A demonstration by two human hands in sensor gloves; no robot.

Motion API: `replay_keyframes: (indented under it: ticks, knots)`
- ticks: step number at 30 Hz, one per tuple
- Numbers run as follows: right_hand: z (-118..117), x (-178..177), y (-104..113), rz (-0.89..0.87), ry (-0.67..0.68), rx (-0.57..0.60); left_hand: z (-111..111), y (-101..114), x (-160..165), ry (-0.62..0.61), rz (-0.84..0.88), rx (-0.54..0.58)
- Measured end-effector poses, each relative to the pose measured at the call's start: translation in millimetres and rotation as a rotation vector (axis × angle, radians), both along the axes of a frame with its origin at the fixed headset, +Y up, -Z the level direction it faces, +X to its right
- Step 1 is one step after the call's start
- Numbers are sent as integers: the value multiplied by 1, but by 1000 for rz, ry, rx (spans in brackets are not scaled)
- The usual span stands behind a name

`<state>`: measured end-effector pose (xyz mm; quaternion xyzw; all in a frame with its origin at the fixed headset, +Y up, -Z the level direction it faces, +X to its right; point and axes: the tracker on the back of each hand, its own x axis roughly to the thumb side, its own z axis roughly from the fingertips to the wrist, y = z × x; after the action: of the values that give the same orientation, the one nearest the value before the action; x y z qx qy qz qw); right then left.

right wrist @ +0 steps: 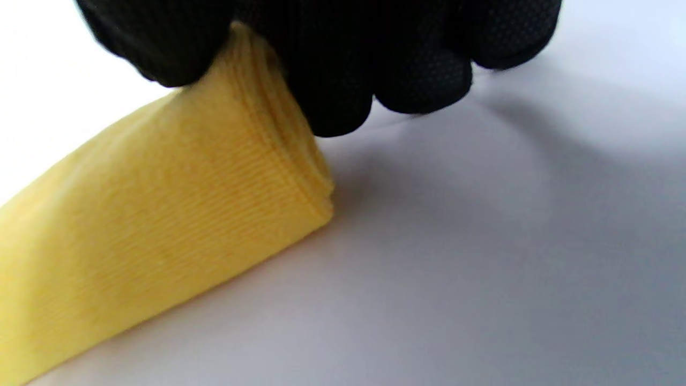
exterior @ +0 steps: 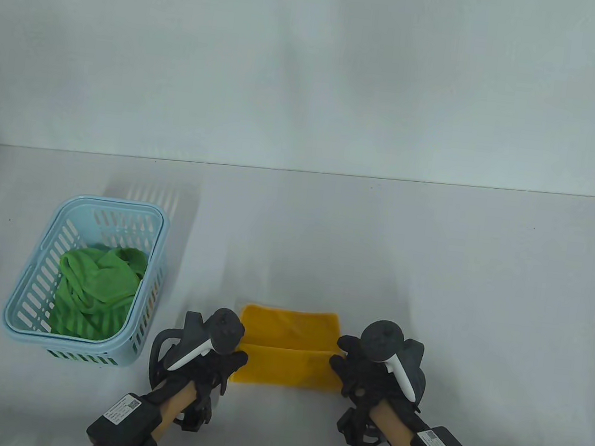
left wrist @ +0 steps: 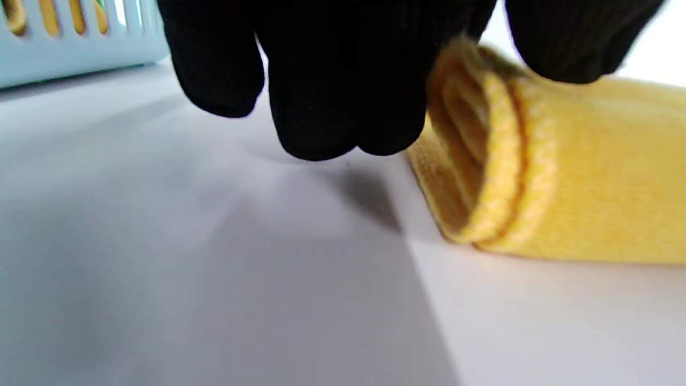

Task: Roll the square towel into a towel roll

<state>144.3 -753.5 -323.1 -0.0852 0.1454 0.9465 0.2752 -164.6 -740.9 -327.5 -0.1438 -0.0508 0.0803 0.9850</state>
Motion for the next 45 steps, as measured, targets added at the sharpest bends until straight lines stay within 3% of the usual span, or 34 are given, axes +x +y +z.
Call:
replay_keyframes:
  ticks: [9,19,23,28,40,45]
  knots:
    - [3,7,10,-41,-21,31,6,14,1,-23,0,87]
    - [23,-23,35,75,194,151,21,28,17,-122,-32,165]
    - [27,-37,29,187,304,146,25,21,28,-230,-72,127]
    - [26,-45,14,318,349,123,25,7,39,-274,-181,108]
    - [18,-47,-6,397,334,72,17,-14,41,-265,-265,56]
    - [15,-44,-4,343,297,100,14,-14,37,-243,-237,48]
